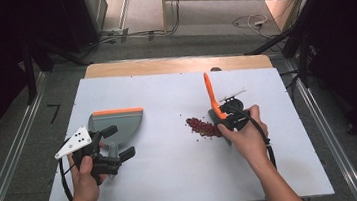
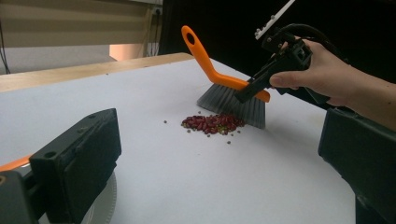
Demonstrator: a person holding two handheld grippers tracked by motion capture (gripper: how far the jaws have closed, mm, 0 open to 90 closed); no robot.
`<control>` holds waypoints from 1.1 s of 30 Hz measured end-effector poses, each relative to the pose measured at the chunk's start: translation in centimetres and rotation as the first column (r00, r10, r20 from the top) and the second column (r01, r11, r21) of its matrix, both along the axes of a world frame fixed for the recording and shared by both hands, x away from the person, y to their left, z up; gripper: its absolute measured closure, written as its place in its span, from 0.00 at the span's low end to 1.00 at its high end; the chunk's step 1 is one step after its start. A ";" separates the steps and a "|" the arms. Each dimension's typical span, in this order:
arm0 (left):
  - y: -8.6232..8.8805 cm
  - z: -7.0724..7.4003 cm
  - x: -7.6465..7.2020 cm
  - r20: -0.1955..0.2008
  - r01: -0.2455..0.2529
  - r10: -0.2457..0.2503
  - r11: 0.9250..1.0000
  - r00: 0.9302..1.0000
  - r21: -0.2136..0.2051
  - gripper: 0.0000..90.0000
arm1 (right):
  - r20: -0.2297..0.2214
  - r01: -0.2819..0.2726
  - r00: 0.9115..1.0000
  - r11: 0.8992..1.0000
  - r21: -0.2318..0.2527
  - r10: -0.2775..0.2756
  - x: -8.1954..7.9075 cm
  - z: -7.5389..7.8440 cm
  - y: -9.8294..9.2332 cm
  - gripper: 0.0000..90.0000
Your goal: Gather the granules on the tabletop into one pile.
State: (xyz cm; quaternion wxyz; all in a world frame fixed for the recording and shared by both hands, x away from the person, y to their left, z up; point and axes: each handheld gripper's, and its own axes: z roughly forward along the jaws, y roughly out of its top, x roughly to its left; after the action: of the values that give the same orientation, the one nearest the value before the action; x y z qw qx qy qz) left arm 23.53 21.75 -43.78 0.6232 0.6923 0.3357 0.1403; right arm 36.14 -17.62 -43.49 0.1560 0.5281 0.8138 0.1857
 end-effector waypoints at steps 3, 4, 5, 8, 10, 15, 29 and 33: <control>0.1 0.0 0.0 -0.001 -0.001 0.001 1.000 1.000 -0.001 0.00 | 0.024 -0.020 1.000 1.000 -0.020 0.021 -0.1 0.7 -0.1 0.76; 0.1 0.0 0.0 -0.001 -0.003 0.003 1.000 1.000 -0.001 0.00 | 0.040 -0.044 0.998 0.999 -0.021 0.045 -0.2 1.1 -0.2 0.76; 0.1 0.0 0.0 0.000 -0.004 0.004 1.000 1.000 -0.002 0.00 | 0.049 -0.067 0.996 0.998 -0.020 0.068 -0.4 1.4 -0.3 0.76; 0.1 0.0 0.0 0.001 -0.005 0.005 1.000 1.000 -0.002 0.00 | 0.062 -0.258 0.964 0.966 -0.035 0.259 -1.0 2.5 -0.5 0.76; 0.1 0.1 0.0 0.001 -0.005 0.005 1.000 1.000 -0.001 0.00 | 0.048 -0.394 0.917 0.918 -0.041 0.396 -1.5 2.8 -0.3 0.76; -0.1 0.0 0.1 -0.002 -0.003 0.003 1.000 1.000 0.003 0.00 | -0.031 -0.583 0.812 0.813 0.001 0.583 -2.3 2.5 0.7 0.76; 0.1 -0.1 0.0 -0.002 -0.001 0.001 1.000 1.000 0.002 0.00 | -0.122 -0.658 0.741 0.751 0.062 0.660 -0.1 0.3 2.6 0.76; 0.0 -0.1 0.1 -0.003 -0.001 0.001 1.000 1.000 0.002 0.00 | -0.111 -0.646 0.754 0.762 0.053 0.647 0.7 0.3 2.2 0.76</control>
State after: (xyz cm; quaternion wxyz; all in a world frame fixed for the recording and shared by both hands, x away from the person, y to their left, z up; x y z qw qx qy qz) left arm 23.58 21.78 -43.87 0.6221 0.6929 0.3367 0.1398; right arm 36.79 -15.40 -43.21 0.0288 0.2261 0.9529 0.2000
